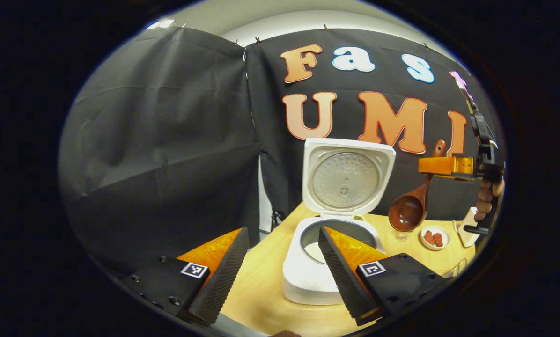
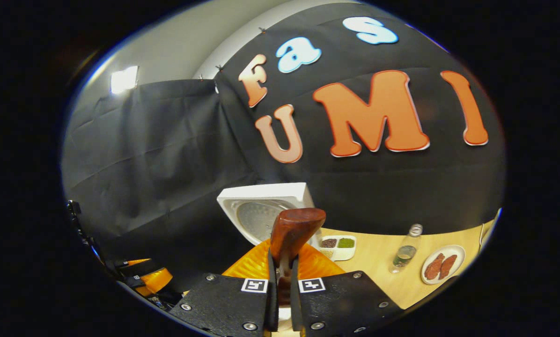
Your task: Close the left gripper, press the button to open the rice cooker; take a wooden spoon from the chopstick holder with the right hand, scoop a spoonful of rice and pour it into the rice cooker, then put the wooden spoon back into the chopstick holder.
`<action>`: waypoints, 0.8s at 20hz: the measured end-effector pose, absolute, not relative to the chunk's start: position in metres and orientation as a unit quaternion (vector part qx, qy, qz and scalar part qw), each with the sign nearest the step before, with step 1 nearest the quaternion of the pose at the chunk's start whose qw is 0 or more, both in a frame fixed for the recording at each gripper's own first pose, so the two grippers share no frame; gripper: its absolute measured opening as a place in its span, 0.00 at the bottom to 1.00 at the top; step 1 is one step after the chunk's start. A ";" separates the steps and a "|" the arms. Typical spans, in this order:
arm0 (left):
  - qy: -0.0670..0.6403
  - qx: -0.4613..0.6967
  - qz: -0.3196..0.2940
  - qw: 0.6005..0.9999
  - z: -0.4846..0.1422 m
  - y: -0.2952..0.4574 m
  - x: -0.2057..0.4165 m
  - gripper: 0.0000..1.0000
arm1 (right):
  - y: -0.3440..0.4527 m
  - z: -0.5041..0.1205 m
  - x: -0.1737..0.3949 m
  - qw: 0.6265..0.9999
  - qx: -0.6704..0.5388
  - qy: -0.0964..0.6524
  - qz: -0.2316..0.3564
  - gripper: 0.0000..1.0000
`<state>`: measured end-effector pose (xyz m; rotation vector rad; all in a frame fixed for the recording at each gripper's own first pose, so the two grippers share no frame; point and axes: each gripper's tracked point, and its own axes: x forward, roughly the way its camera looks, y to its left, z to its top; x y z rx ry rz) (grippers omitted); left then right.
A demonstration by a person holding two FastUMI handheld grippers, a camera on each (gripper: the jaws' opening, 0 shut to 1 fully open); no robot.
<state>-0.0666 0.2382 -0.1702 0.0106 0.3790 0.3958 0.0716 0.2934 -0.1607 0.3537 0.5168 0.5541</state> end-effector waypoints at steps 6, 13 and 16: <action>0.191 0.021 0.151 0.970 -0.166 0.176 -0.049 1.00 | 0.164 -0.181 0.043 0.926 0.205 0.265 0.172 0.10; 0.202 0.034 0.088 0.975 -0.169 0.109 -0.024 1.00 | 0.046 -0.215 -0.011 0.929 0.235 0.281 0.058 0.10; 0.195 0.052 0.078 0.976 -0.164 0.098 -0.014 1.00 | -0.001 -0.230 -0.032 0.924 0.245 0.292 0.013 0.10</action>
